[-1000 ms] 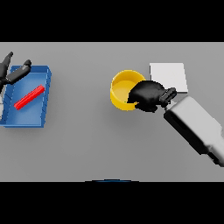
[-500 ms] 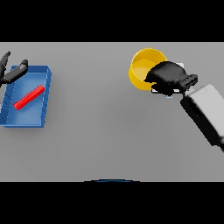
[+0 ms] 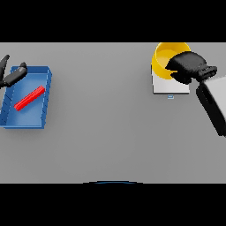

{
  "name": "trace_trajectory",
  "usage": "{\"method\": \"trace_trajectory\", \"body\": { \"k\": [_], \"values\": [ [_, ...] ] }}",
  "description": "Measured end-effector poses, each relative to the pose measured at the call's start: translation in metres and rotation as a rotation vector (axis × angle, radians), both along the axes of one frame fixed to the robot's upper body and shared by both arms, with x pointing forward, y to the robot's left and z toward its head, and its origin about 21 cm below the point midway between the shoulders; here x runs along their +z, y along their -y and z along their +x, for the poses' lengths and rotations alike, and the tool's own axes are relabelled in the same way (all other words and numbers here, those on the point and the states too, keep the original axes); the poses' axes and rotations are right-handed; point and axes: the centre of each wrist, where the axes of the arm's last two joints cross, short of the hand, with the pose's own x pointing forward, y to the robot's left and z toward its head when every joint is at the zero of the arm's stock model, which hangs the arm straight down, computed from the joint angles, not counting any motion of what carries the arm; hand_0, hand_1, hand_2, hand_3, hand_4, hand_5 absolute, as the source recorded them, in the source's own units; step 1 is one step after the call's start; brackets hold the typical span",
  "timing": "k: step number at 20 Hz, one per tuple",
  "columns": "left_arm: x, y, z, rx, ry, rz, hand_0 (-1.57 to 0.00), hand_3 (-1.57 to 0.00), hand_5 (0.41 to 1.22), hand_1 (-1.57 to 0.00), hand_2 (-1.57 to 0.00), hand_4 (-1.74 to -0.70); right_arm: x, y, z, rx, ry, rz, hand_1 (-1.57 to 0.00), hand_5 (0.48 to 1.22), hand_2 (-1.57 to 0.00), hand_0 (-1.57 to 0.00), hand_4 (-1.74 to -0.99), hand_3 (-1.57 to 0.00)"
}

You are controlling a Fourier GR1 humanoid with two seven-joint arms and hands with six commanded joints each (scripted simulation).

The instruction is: Pick up the red beaker and tilt it to pour out 1 green nut into yellow bowl. Pick up the yellow bowl and place it on the metallic measuring scale.

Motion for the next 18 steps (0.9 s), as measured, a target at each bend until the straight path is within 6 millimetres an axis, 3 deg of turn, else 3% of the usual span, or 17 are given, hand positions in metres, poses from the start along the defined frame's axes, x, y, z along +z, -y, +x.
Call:
{"method": "trace_trajectory", "body": {
  "k": [5,13,15,16,18],
  "values": [
    [-0.005,0.006,0.005,0.000,-0.018,0.017,0.00,0.00,0.804,0.00,0.00,-0.86,-0.028,0.012,0.005,-0.043,-0.031,0.017,-1.57,1.221,-1.40,-1.57,-1.741,-1.34],
    [-0.007,0.005,0.005,-0.003,-0.025,0.016,0.00,0.00,0.783,0.00,0.00,-0.84,-0.041,0.021,0.010,-0.100,-0.072,0.019,-1.57,1.221,-1.37,-1.57,-1.741,-1.45],
    [-0.003,0.006,0.007,-0.012,-0.021,0.013,0.00,0.00,0.779,0.00,0.00,-0.84,-0.043,0.018,0.010,-0.090,-0.079,0.024,-1.50,1.221,-1.44,-1.57,-1.741,-1.25],
    [-0.001,0.003,0.010,-0.006,-0.024,0.024,0.00,0.00,0.775,0.00,0.00,-0.84,-0.043,0.018,0.009,-0.087,-0.085,0.029,-1.43,1.221,-1.34,-1.56,-1.682,-1.11],
    [-0.004,0.006,0.006,-0.019,-0.014,0.014,0.00,0.00,0.774,0.00,0.00,-0.84,-0.047,0.017,0.010,-0.108,-0.097,0.026,-1.12,1.074,-1.01,-1.33,-1.592,-0.82]
  ]
}}
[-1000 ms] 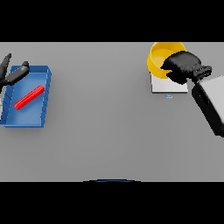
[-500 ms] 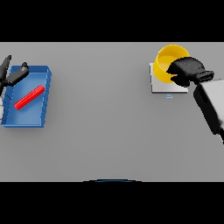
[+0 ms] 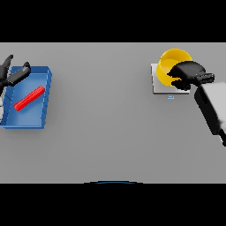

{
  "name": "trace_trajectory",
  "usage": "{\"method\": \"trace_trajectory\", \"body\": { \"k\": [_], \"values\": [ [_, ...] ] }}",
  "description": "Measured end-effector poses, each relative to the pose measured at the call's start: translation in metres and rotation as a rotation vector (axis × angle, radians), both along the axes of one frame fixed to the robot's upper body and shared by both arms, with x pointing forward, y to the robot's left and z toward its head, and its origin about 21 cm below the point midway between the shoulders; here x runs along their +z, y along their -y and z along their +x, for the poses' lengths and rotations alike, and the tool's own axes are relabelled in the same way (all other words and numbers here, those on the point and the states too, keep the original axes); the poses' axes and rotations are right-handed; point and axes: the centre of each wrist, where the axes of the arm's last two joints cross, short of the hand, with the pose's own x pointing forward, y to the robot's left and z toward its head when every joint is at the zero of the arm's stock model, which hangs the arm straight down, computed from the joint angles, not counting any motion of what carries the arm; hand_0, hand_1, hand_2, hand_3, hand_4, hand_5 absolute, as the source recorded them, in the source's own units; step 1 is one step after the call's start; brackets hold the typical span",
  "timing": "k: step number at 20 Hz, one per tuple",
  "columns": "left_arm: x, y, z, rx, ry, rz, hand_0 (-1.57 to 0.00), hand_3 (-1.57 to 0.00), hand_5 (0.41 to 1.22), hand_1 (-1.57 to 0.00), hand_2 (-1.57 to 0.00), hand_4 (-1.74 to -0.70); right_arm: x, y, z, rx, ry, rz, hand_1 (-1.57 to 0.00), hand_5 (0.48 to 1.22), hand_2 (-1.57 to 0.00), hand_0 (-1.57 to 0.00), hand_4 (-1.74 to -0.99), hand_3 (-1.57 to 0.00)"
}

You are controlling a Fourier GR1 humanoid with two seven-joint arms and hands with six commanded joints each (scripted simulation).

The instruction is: Pick up the red beaker and tilt it to pour out 1 green nut into yellow bowl. Pick up the yellow bowl and place it on the metallic measuring scale.

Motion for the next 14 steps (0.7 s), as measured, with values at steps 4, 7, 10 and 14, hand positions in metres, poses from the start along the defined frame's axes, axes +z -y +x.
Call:
{"method": "trace_trajectory", "body": {
  "k": [4,7,10,14],
  "values": [
    [0.004,-0.004,-0.001,0.006,-0.005,-0.015,0.00,0.00,0.764,0.00,0.00,-0.84,0.013,0.001,0.004,-0.029,-0.030,0.045,-0.56,0.890,-0.47,-0.61,-1.496,-0.39],
    [-0.002,-0.003,-0.001,0.007,-0.013,-0.002,0.00,0.00,0.749,0.00,0.00,-0.83,0.005,0.003,0.000,-0.033,-0.053,0.045,-0.30,0.833,-0.24,-0.31,-1.461,-0.21],
    [0.003,0.001,0.002,0.004,-0.007,-0.007,0.00,0.00,0.753,0.00,0.00,-0.84,0.006,0.000,0.002,-0.023,-0.056,0.021,-0.16,0.811,-0.12,-0.16,-1.422,-0.10],
    [-0.002,0.000,-0.001,0.011,-0.016,-0.006,0.00,0.00,0.760,0.00,0.00,-0.83,0.005,0.002,0.001,-0.039,-0.082,-0.008,-0.06,0.779,-0.05,-0.06,-1.390,-0.04]
  ]
}}
